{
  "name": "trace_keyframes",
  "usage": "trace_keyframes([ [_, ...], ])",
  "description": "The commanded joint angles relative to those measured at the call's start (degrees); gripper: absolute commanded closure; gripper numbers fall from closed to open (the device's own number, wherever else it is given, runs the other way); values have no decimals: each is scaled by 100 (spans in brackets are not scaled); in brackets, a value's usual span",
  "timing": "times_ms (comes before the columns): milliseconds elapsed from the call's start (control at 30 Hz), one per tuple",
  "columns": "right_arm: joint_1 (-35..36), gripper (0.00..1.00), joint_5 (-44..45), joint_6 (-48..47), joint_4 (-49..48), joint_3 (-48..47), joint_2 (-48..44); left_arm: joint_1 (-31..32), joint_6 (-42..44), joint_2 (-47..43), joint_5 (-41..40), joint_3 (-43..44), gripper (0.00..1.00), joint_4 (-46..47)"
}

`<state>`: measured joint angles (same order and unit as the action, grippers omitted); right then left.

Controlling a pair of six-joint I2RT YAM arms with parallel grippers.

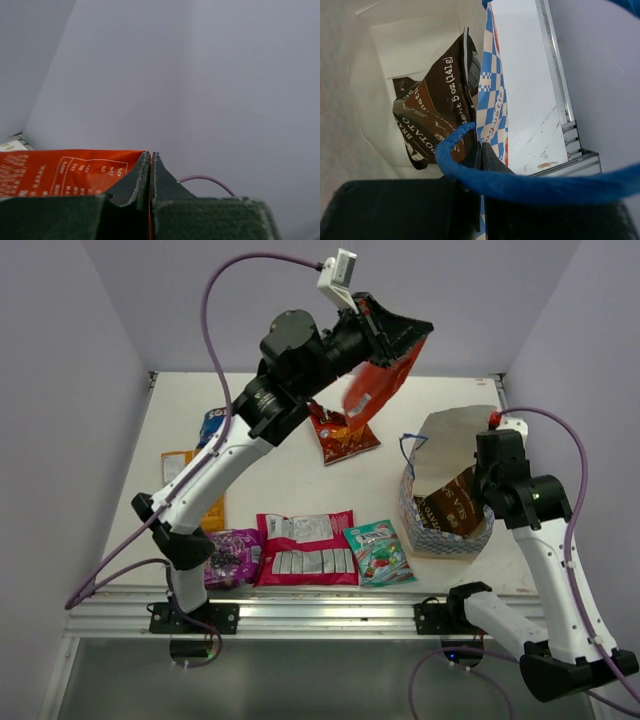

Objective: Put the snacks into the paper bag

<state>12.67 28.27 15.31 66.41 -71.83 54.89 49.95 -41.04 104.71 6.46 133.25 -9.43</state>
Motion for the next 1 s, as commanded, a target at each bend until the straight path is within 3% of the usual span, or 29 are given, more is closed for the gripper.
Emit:
trace_keyframes([
  [0, -27, 100, -173, 121, 214, -156, -110, 128, -816, 137, 812, 209, 100, 1223],
  [133, -27, 100, -164, 156, 267, -164, -172, 234, -1038, 656, 1147, 1000, 100, 1452],
  [400, -27, 100, -155, 279, 416, -120, -348, 278, -1239, 586, 1472, 606, 100, 2015],
  [733, -27, 100, -138, 464, 618, -156, -506, 638, -1135, 244, 1666, -308, 100, 1840],
  [967, -27, 100, -129, 622, 741, -138, -585, 744, -977, 138, 1648, -335, 100, 1708],
])
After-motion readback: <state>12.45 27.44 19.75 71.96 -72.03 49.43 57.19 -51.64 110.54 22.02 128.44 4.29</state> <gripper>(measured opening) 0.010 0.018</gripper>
